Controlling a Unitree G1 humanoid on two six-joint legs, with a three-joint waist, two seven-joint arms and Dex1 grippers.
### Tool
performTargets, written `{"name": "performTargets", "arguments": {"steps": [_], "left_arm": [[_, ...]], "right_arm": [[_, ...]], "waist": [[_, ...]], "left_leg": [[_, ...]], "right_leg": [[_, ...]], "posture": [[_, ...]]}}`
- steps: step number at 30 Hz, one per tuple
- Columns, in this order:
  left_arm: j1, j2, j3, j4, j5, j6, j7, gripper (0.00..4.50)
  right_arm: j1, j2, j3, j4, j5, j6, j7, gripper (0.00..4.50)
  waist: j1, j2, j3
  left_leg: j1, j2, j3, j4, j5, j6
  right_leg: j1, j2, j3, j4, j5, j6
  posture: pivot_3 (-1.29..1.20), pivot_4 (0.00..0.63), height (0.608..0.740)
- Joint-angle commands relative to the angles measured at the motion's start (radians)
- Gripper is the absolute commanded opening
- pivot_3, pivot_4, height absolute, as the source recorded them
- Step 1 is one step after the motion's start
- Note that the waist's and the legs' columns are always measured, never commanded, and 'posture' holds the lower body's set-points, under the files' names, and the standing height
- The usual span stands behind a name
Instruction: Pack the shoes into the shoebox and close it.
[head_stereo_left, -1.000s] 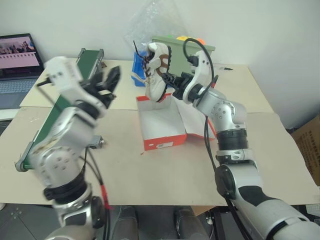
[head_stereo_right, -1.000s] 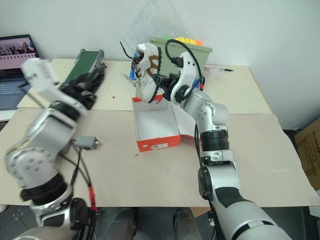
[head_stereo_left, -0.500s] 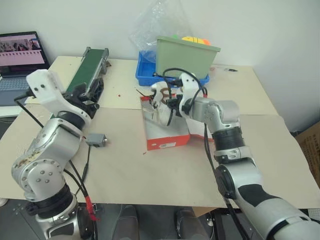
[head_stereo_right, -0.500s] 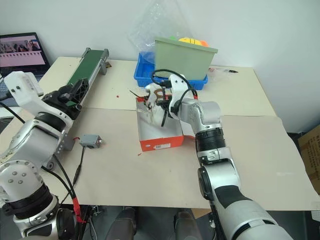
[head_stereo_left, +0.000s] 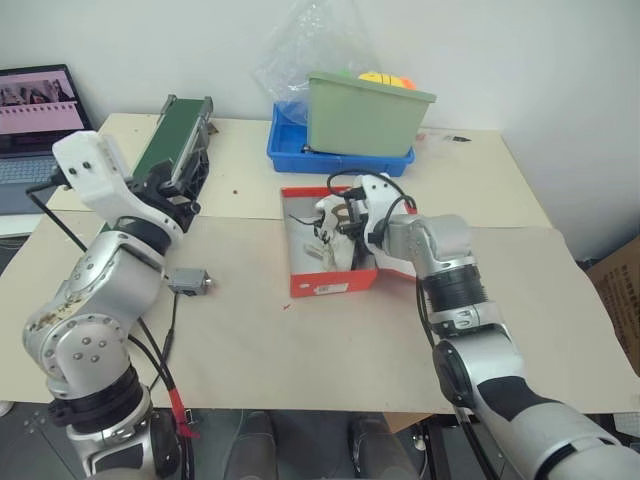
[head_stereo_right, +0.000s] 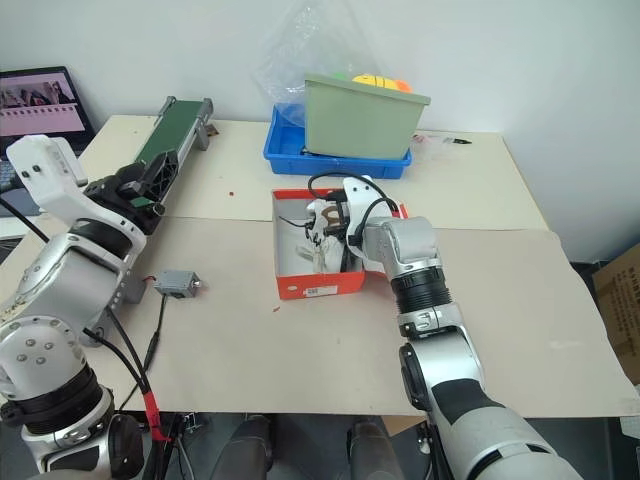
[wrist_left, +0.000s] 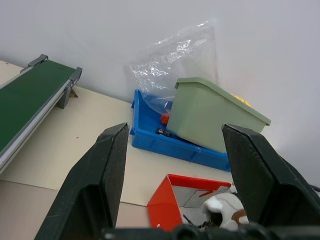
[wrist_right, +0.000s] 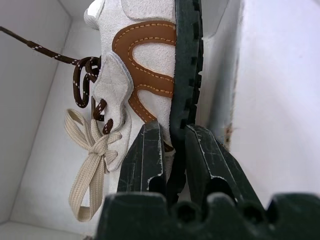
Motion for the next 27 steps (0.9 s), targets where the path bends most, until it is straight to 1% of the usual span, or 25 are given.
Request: {"name": "performTargets", "arguments": {"steps": [1, 2, 4, 6, 10, 11, 13, 14, 16, 18, 20, 22, 25, 27], "left_arm": [[-0.016, 0.018, -0.009, -0.016, -0.008, -0.023, -0.003, 3.16], [-0.016, 0.019, -0.011, -0.016, -0.008, -0.023, -0.003, 3.16], [-0.016, 0.020, -0.013, -0.017, -0.009, -0.025, 0.000, 3.22], [-0.017, 0.024, -0.016, -0.019, -0.008, -0.023, -0.002, 3.22], [-0.012, 0.032, -0.015, -0.021, -0.010, -0.023, -0.002, 3.22], [-0.011, 0.036, -0.011, -0.020, -0.011, -0.022, -0.002, 3.22], [-0.008, 0.045, -0.005, -0.019, -0.011, -0.020, -0.005, 3.22], [-0.007, 0.051, -0.001, -0.018, -0.011, -0.020, -0.007, 3.22], [-0.005, 0.066, 0.005, -0.015, -0.009, -0.021, -0.011, 3.22], [-0.002, 0.091, 0.007, -0.015, 0.013, -0.023, -0.018, 3.22], [0.008, 0.114, 0.008, -0.019, 0.051, -0.031, -0.018, 3.22], [0.024, 0.127, 0.014, -0.020, 0.084, -0.041, -0.012, 3.22], [0.097, 0.161, 0.018, -0.028, 0.169, -0.038, -0.009, 3.22], [0.155, 0.182, 0.021, -0.033, 0.224, -0.049, -0.021, 3.22]], "right_arm": [[0.008, -0.005, 0.009, -0.061, -0.009, 0.015, 0.022, 0.25], [0.010, -0.003, 0.009, -0.064, -0.011, 0.016, 0.025, 0.25], [0.012, -0.003, 0.011, -0.068, -0.014, 0.019, 0.034, 1.22], [0.007, -0.002, 0.010, -0.074, -0.017, 0.020, 0.037, 1.81], [-0.030, -0.006, 0.008, -0.112, -0.021, 0.030, 0.042, 3.21], [-0.047, 0.008, -0.021, -0.139, 0.007, 0.043, 0.051, 3.58], [-0.075, 0.016, -0.035, -0.222, 0.064, 0.074, 0.105, 4.29], [-0.090, 0.020, -0.047, -0.260, 0.092, 0.097, 0.124, 4.43], [-0.139, 0.028, -0.090, -0.330, 0.157, 0.126, 0.165, 4.43], [-0.189, 0.031, -0.132, -0.392, 0.230, 0.099, 0.230, 4.43], [-0.179, 0.007, -0.108, -0.441, 0.235, -0.034, 0.309, 4.43], [-0.147, -0.006, -0.110, -0.449, 0.270, -0.096, 0.392, 4.43], [-0.066, -0.083, -0.017, -0.443, 0.234, -0.231, 0.543, 4.43], [-0.034, -0.118, 0.021, -0.436, 0.219, -0.300, 0.614, 4.43]], "waist": [[0.001, 0.000, 0.000], [0.000, 0.000, 0.000], [0.000, 0.000, 0.000], [0.000, 0.000, 0.000], [0.001, 0.000, 0.000], [0.001, 0.000, 0.000], [0.000, 0.000, 0.000], [-0.001, 0.000, 0.000], [-0.006, 0.000, 0.000], [-0.004, 0.000, 0.000], [-0.002, 0.000, 0.000], [0.001, 0.000, 0.000], [0.005, -0.002, -0.001], [0.003, -0.002, -0.001]], "left_leg": [[0.000, 0.000, 0.000, 0.000, 0.000, 0.000], [0.000, 0.000, 0.000, 0.000, 0.000, 0.000], [0.000, 0.000, 0.000, 0.000, 0.000, 0.000], [0.000, 0.000, 0.000, 0.000, 0.000, 0.000], [0.000, 0.000, 0.000, 0.000, 0.000, 0.000], [0.000, 0.000, 0.000, 0.000, 0.000, 0.000], [0.000, 0.000, 0.000, 0.000, 0.000, 0.000], [0.000, 0.000, 0.000, 0.000, 0.000, 0.000], [-0.001, 0.000, 0.000, -0.001, 0.000, 0.000], [-0.001, 0.000, 0.000, -0.001, 0.000, 0.000], [-0.001, 0.000, 0.000, -0.002, 0.000, 0.000], [-0.001, 0.000, 0.000, -0.002, 0.000, 0.000], [0.000, 0.000, 0.000, -0.001, 0.000, 0.000], [0.000, 0.000, 0.000, -0.001, 0.000, 0.000]], "right_leg": [[0.000, 0.000, 0.000, 0.000, 0.000, 0.000], [0.000, 0.000, 0.000, 0.000, 0.000, 0.000], [0.000, 0.000, 0.000, 0.000, 0.000, 0.000], [0.000, 0.000, 0.000, 0.000, 0.000, 0.000], [0.000, 0.000, 0.000, 0.000, 0.000, 0.000], [0.000, 0.000, 0.000, 0.000, 0.000, 0.000], [0.000, 0.000, 0.000, 0.000, 0.000, 0.000], [-0.001, 0.000, 0.000, 0.000, 0.000, 0.000], [-0.002, 0.000, 0.000, 0.000, 0.000, 0.000], [-0.002, 0.000, 0.000, 0.000, 0.000, 0.000], [-0.002, 0.000, 0.000, 0.000, 0.000, 0.000], [-0.001, 0.000, -0.001, -0.003, 0.000, 0.000], [0.002, 0.000, -0.001, -0.004, 0.000, 0.001], [0.001, 0.000, -0.001, -0.004, 0.000, 0.001]], "posture": [[0.00, 0.150, 0.740], [0.00, 0.150, 0.740], [0.00, 0.150, 0.740], [0.00, 0.150, 0.740], [0.00, 0.150, 0.740], [0.00, 0.150, 0.740], [0.00, 0.150, 0.740], [0.00, 0.150, 0.740], [0.00, 0.150, 0.740], [0.00, 0.150, 0.740], [0.00, 0.150, 0.740], [0.00, 0.150, 0.740], [0.00, 0.150, 0.740], [0.00, 0.150, 0.740]]}}
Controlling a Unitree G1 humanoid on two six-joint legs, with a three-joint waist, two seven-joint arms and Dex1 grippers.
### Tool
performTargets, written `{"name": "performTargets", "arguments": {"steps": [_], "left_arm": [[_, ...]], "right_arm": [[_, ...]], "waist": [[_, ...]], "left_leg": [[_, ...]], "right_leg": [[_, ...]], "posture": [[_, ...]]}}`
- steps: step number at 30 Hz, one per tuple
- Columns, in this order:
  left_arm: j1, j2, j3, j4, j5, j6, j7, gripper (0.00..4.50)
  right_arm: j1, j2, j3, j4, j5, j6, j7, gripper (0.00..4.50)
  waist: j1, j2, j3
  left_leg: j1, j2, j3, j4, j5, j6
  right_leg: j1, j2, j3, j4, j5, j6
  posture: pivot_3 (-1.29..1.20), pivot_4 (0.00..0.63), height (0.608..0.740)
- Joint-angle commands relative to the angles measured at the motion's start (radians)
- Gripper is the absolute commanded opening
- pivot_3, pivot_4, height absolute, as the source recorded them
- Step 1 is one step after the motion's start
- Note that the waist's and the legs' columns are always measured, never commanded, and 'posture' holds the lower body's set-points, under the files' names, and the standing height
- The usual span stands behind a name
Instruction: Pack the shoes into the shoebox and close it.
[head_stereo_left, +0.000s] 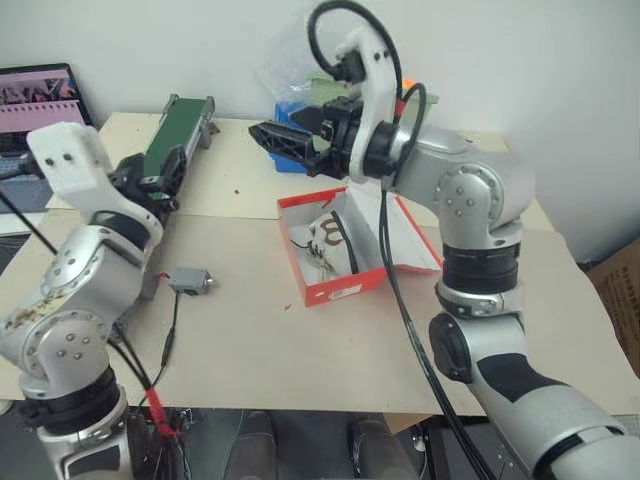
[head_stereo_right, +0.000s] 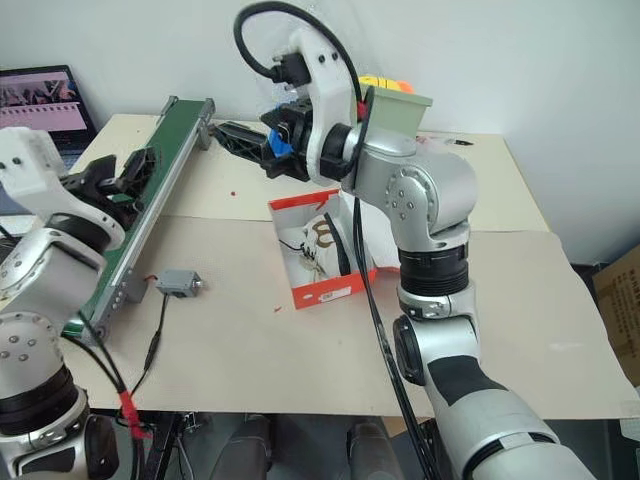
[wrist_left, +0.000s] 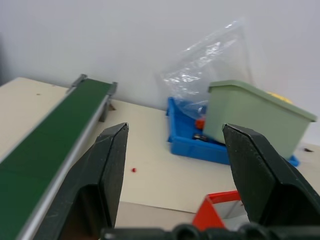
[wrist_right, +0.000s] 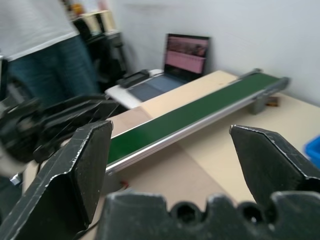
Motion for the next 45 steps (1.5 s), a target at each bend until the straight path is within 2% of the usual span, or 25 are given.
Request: {"name": "performTargets", "arguments": {"steps": [1, 4, 9, 15, 17, 18, 19, 20, 35, 45], "left_arm": [[0.082, 0.036, 0.022, -0.041, 0.106, -0.037, -0.025, 3.22], [0.164, 0.055, 0.027, -0.044, 0.173, -0.089, -0.089, 3.22], [0.324, 0.026, 0.109, 0.011, 0.255, -0.241, -0.217, 3.22], [0.392, 0.001, 0.156, 0.064, 0.298, -0.328, -0.299, 3.22], [0.406, -0.008, 0.163, 0.074, 0.311, -0.346, -0.315, 3.71], [0.412, -0.018, 0.169, 0.079, 0.310, -0.356, -0.322, 3.82], [0.417, -0.025, 0.172, 0.082, 0.312, -0.364, -0.329, 4.24], [0.421, -0.030, 0.173, 0.084, 0.316, -0.371, -0.335, 4.41], [0.468, -0.048, 0.183, 0.120, 0.369, -0.404, -0.402, 4.41], [0.416, -0.033, 0.140, 0.236, 0.410, -0.440, -0.470, 4.41]], "right_arm": [[0.037, -0.063, 0.057, -0.006, -0.027, -0.163, 0.143, 4.43], [0.056, -0.084, 0.075, 0.024, -0.047, -0.243, 0.195, 4.43], [0.095, -0.122, 0.146, 0.095, -0.126, -0.407, 0.289, 4.43], [0.103, -0.110, 0.154, 0.163, -0.143, -0.473, 0.324, 4.43], [0.103, -0.112, 0.158, 0.175, -0.144, -0.480, 0.339, 4.50], [0.102, -0.112, 0.159, 0.181, -0.146, -0.483, 0.344, 4.50], [0.101, -0.111, 0.159, 0.187, -0.147, -0.485, 0.348, 4.50], [0.100, -0.110, 0.158, 0.192, -0.147, -0.485, 0.353, 4.50], [0.111, -0.103, 0.151, 0.247, -0.172, -0.520, 0.348, 4.50], [0.117, -0.102, 0.152, 0.237, -0.181, -0.515, 0.332, 4.50]], "waist": [[-0.003, 0.000, 0.000], [-0.011, 0.001, 0.001], [-0.013, 0.001, 0.001], [-0.002, 0.001, 0.001], [-0.002, 0.001, 0.001], [-0.002, 0.001, 0.001], [-0.003, 0.001, 0.001], [-0.004, 0.001, 0.001], [-0.006, 0.001, 0.001], [-0.003, 0.001, 0.001]], "left_leg": [[0.000, 0.000, 0.000, 0.000, 0.000, 0.000], [-0.001, 0.000, 0.001, -0.002, 0.000, 0.000], [0.000, 0.000, 0.002, -0.002, 0.000, 0.000], [0.000, 0.000, 0.002, -0.002, 0.000, 0.000], [0.000, 0.000, 0.002, -0.002, 0.000, 0.000], [0.000, 0.000, 0.002, -0.002, 0.000, 0.000], [0.000, 0.001, 0.002, -0.002, 0.000, 0.000], [0.000, 0.001, 0.002, -0.002, 0.000, 0.000], [0.000, 0.001, 0.002, -0.002, 0.000, 0.000], [0.000, 0.001, 0.002, -0.002, 0.000, 0.000]], "right_leg": [[-0.001, 0.000, 0.001, 0.000, 0.000, 0.000], [-0.004, 0.000, 0.002, 0.001, 0.000, 0.000], [-0.004, 0.000, 0.003, 0.001, 0.000, -0.001], [-0.004, 0.000, 0.002, 0.001, 0.000, -0.001], [-0.004, 0.000, 0.002, 0.000, 0.000, -0.001], [-0.004, 0.000, 0.002, 0.000, 0.000, -0.001], [-0.004, 0.000, 0.002, 0.000, 0.000, -0.001], [-0.004, 0.000, 0.002, 0.001, 0.000, -0.001], [-0.004, 0.000, 0.002, 0.001, 0.000, -0.001], [-0.004, 0.000, 0.002, 0.001, 0.000, -0.001]], "posture": [[0.00, 0.150, 0.740], [0.00, 0.150, 0.740], [0.00, 0.150, 0.740], [0.00, 0.150, 0.740], [0.00, 0.150, 0.740], [0.00, 0.150, 0.740], [0.00, 0.150, 0.740], [0.00, 0.150, 0.740], [0.00, 0.150, 0.740], [0.00, 0.150, 0.740]]}}
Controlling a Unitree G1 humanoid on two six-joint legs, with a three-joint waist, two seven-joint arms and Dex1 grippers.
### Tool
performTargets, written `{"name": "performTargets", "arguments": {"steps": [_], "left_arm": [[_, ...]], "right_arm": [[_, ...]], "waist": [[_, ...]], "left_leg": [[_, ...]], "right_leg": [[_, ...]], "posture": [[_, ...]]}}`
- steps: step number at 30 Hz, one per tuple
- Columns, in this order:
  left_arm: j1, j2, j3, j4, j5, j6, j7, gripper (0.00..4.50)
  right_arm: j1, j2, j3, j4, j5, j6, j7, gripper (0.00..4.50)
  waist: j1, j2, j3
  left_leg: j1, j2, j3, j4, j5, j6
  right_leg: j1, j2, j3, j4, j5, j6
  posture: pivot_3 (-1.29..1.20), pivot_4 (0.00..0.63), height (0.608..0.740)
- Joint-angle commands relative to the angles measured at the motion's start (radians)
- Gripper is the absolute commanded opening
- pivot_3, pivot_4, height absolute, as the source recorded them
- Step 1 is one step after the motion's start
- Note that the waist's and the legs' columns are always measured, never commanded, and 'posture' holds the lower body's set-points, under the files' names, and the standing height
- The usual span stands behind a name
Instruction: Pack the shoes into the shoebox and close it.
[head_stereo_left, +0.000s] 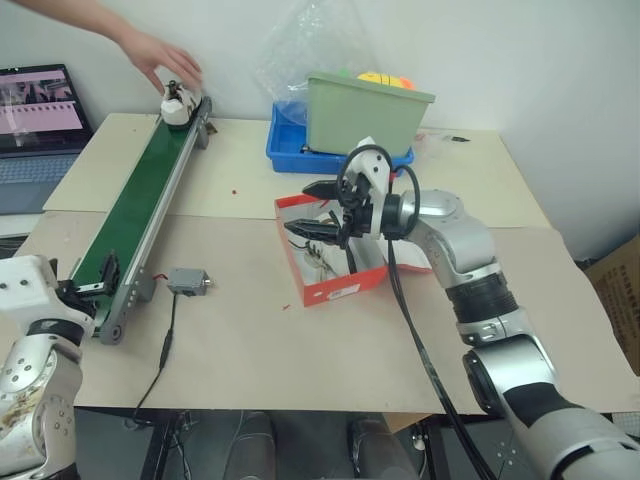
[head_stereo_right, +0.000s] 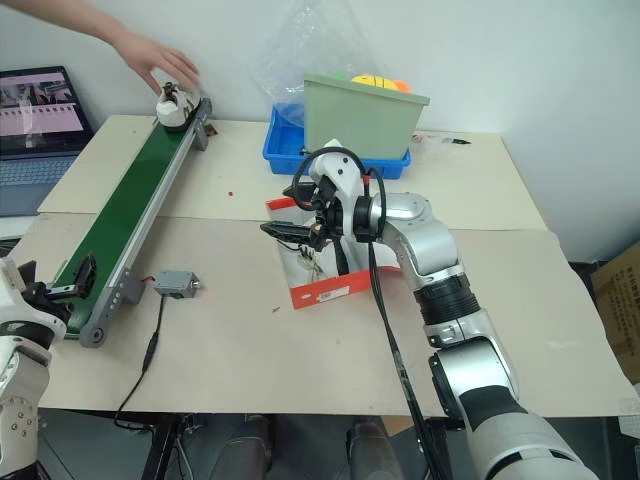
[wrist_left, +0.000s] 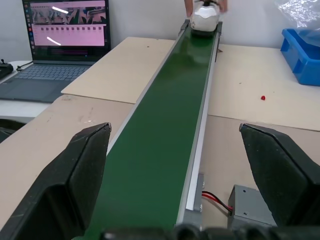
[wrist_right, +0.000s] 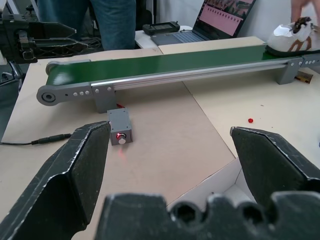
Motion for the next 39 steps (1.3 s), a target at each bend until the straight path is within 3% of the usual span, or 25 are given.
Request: {"name": "performTargets", "arguments": {"steps": [1, 19, 39], "left_arm": [[-0.042, 0.024, -0.013, 0.030, 0.029, -0.045, -0.028, 4.41], [-0.157, 0.092, -0.030, 0.414, 0.109, -0.268, -0.209, 4.41], [-0.297, 0.102, -0.074, 0.664, 0.152, -0.412, -0.281, 4.41]], "right_arm": [[-0.004, -0.001, -0.023, -0.031, -0.003, -0.018, -0.011, 4.50], [0.038, 0.024, -0.017, -0.125, 0.008, 0.048, -0.037, 4.50], [0.041, 0.010, -0.028, -0.154, 0.004, 0.069, -0.057, 4.50]], "waist": [[0.001, 0.000, 0.000], [0.000, 0.000, 0.000], [-0.001, 0.000, 0.000]], "left_leg": [[0.000, 0.000, 0.000, 0.000, 0.000, 0.000], [0.000, 0.000, 0.000, 0.000, 0.000, 0.000], [0.000, 0.000, 0.000, 0.000, 0.000, 0.000]], "right_leg": [[0.000, 0.000, 0.000, 0.000, 0.000, 0.000], [0.000, 0.000, -0.001, 0.001, 0.000, 0.000], [0.000, 0.000, -0.001, 0.002, 0.000, 0.000]], "posture": [[0.00, 0.150, 0.740], [0.00, 0.150, 0.740], [0.00, 0.150, 0.740]]}}
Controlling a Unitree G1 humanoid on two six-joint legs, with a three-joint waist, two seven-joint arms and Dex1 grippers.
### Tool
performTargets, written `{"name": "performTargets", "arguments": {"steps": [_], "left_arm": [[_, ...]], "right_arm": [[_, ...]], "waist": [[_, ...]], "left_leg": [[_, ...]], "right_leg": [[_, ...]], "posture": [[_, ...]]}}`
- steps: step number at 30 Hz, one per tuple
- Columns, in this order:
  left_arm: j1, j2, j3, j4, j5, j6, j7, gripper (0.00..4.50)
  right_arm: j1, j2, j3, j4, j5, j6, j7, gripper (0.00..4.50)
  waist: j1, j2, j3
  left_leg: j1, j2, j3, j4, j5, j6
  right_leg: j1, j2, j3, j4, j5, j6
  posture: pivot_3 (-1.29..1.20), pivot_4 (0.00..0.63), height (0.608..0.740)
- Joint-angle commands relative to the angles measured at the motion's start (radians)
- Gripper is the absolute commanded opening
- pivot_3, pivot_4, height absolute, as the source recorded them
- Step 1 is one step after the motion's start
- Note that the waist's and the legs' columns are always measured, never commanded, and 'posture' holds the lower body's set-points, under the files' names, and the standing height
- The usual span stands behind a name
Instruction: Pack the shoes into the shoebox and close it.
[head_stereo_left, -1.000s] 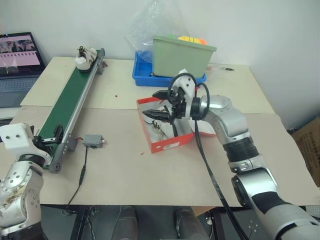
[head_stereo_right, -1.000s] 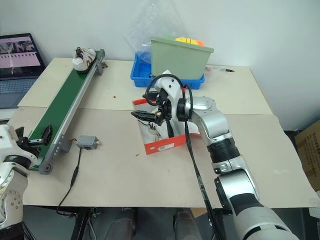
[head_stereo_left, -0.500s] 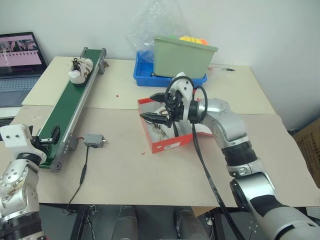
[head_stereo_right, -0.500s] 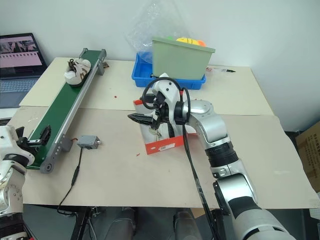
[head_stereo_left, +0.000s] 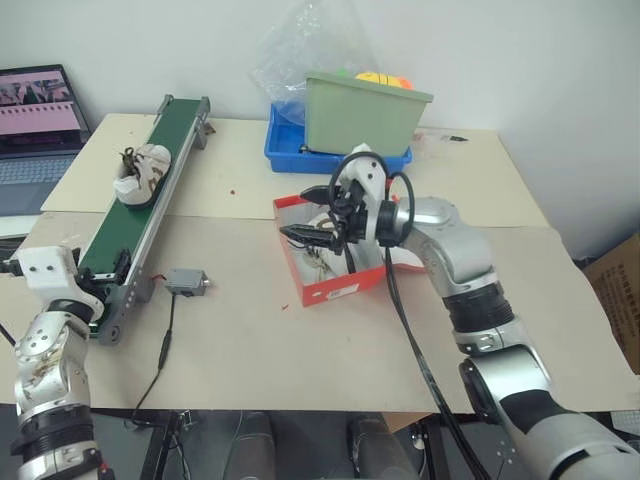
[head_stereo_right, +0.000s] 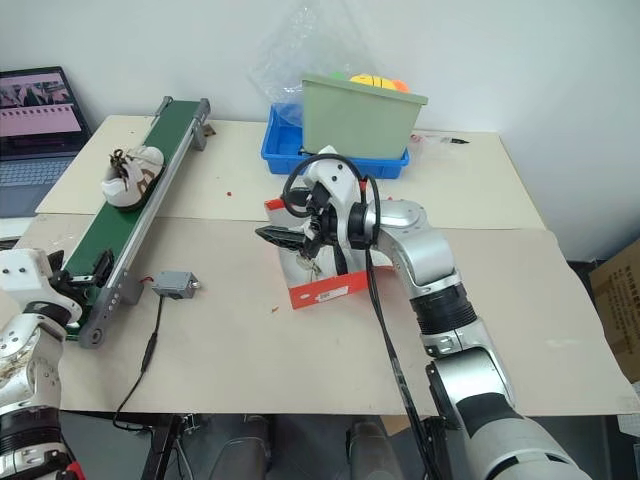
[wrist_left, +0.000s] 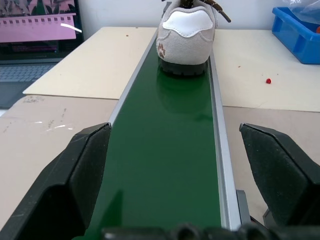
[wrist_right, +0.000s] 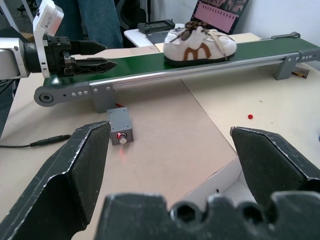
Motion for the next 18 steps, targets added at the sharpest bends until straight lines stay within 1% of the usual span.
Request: {"name": "performTargets", "arguments": {"steps": [1, 10, 18], "left_arm": [[-0.031, 0.020, -0.004, 0.009, 0.009, -0.043, -0.007, 4.41], [-0.066, 0.015, -0.027, 0.050, 0.011, -0.066, -0.015, 4.41], [-0.097, 0.023, -0.024, 0.096, 0.005, -0.061, -0.013, 4.41]], "right_arm": [[-0.002, -0.008, -0.027, -0.055, 0.019, 0.004, -0.004, 4.50], [-0.001, -0.017, -0.033, -0.071, 0.022, 0.018, -0.011, 4.50], [0.005, -0.022, -0.033, -0.084, 0.020, 0.024, -0.022, 4.50]], "waist": [[0.000, 0.000, 0.000], [0.000, 0.000, 0.000], [0.002, 0.000, 0.000]], "left_leg": [[0.000, 0.000, 0.000, 0.000, 0.000, 0.000], [0.000, 0.000, 0.000, 0.000, 0.000, 0.000], [0.000, 0.000, 0.000, 0.000, 0.000, 0.000]], "right_leg": [[0.000, 0.000, 0.000, 0.000, 0.000, 0.000], [0.000, 0.000, 0.000, 0.000, 0.000, 0.000], [0.000, 0.000, 0.000, 0.000, 0.000, 0.000]], "posture": [[0.00, 0.150, 0.740], [0.00, 0.150, 0.740], [0.00, 0.150, 0.740]]}}
